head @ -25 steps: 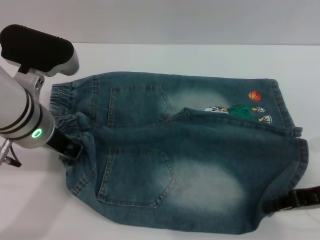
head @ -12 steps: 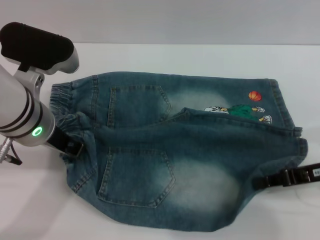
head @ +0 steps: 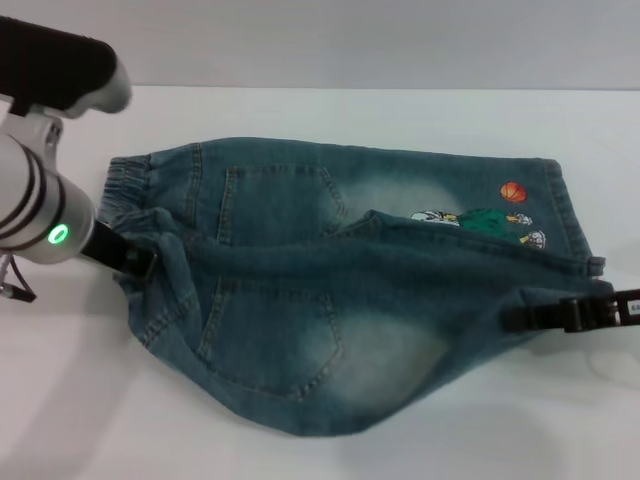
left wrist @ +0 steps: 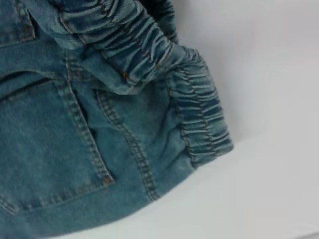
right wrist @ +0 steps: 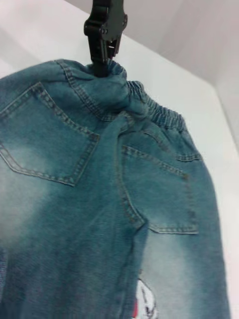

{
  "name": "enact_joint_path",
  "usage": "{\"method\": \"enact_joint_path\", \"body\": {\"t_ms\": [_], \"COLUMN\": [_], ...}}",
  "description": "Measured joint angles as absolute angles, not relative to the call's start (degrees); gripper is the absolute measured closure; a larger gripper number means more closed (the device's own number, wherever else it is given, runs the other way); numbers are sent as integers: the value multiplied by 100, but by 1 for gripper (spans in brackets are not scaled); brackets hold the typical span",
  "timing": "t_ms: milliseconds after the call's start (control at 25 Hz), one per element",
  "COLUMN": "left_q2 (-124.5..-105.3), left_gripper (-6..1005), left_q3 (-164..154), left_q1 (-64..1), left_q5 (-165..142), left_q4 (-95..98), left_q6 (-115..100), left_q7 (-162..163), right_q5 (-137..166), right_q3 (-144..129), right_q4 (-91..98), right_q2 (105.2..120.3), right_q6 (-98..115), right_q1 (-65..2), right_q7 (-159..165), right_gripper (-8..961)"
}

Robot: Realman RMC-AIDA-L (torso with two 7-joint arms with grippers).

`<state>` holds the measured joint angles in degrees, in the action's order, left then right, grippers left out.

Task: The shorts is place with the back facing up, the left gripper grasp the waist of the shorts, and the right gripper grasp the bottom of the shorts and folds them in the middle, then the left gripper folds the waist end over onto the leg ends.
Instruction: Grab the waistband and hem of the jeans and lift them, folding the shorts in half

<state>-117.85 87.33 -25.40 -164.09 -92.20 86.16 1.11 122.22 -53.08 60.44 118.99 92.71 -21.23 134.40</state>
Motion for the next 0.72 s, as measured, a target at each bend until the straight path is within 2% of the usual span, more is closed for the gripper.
{"method": "enact_joint_path", "body": {"t_ms": [720], "left_q2": [-11789], "left_gripper": [798], "left_q3": [9157], "left_q1": [-1938], "left_q5": [-16310], "left_q4": [-9583], "left_q6": [7548], "left_q7": [-7], "right_q5": [10885], "right_q3": [-5217], "right_q4": [6458], "right_q2": [11934], "right_q6": [8914], "right_q1": [-1686], "right_q7": [12602], "right_gripper": [954]}}
